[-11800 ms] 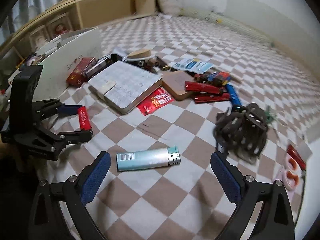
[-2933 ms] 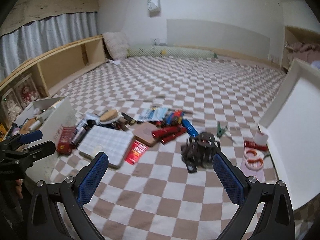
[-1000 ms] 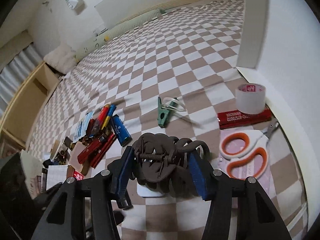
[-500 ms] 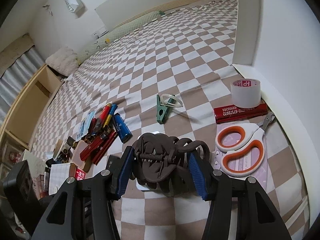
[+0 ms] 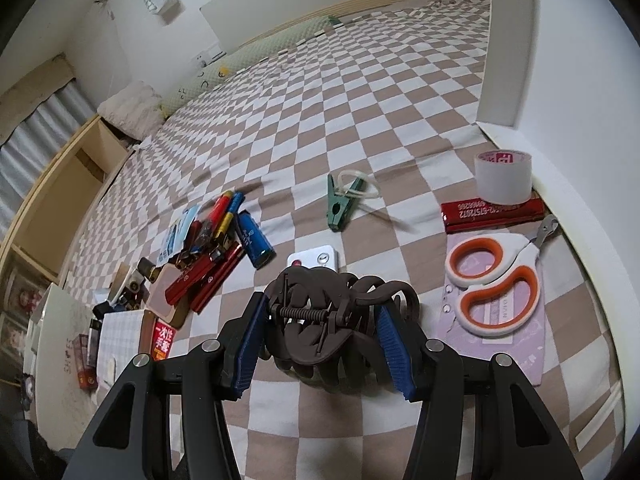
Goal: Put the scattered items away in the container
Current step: 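Close right gripper on the black claw clip while left gripper reaches the black cylinder, then close left gripper on the black cylinder and lift it, then carry the black cylinder and black claw clip in both grippers toward the white box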
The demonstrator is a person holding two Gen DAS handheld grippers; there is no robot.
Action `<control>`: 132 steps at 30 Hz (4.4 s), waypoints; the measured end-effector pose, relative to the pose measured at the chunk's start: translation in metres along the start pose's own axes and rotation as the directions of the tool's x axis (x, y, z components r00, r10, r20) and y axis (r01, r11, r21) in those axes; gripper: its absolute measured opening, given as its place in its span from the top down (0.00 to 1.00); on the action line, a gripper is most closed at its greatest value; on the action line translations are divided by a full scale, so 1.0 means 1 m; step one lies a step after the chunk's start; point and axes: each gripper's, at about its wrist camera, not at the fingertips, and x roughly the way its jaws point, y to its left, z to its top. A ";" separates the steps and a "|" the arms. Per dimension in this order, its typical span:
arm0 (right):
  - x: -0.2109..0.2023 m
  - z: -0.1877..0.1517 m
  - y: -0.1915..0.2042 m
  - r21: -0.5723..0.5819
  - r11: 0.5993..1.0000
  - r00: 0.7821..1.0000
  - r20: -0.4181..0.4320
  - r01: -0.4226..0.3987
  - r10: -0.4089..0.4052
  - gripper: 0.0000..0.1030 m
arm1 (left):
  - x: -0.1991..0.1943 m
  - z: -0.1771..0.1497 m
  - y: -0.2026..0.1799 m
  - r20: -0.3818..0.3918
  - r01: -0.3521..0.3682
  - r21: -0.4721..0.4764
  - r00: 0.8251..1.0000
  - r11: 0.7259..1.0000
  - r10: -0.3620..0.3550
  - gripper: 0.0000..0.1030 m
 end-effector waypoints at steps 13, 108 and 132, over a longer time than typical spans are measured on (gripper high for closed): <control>0.005 -0.004 0.005 -0.016 1.000 1.000 -0.021 -0.011 0.011 0.46 | 0.018 0.019 0.060 0.003 -0.173 -0.257 0.984 0.951 0.180 0.50; -0.083 -0.108 0.123 -0.086 0.990 0.990 0.075 -0.110 0.116 0.93 | -0.139 -0.037 0.096 0.239 -0.138 -0.545 0.920 0.827 0.310 0.23; -0.022 -0.133 0.130 -0.106 0.994 0.994 -0.107 -0.029 0.018 0.40 | -0.138 -0.051 0.103 0.225 -0.110 -0.542 0.936 0.833 0.270 0.23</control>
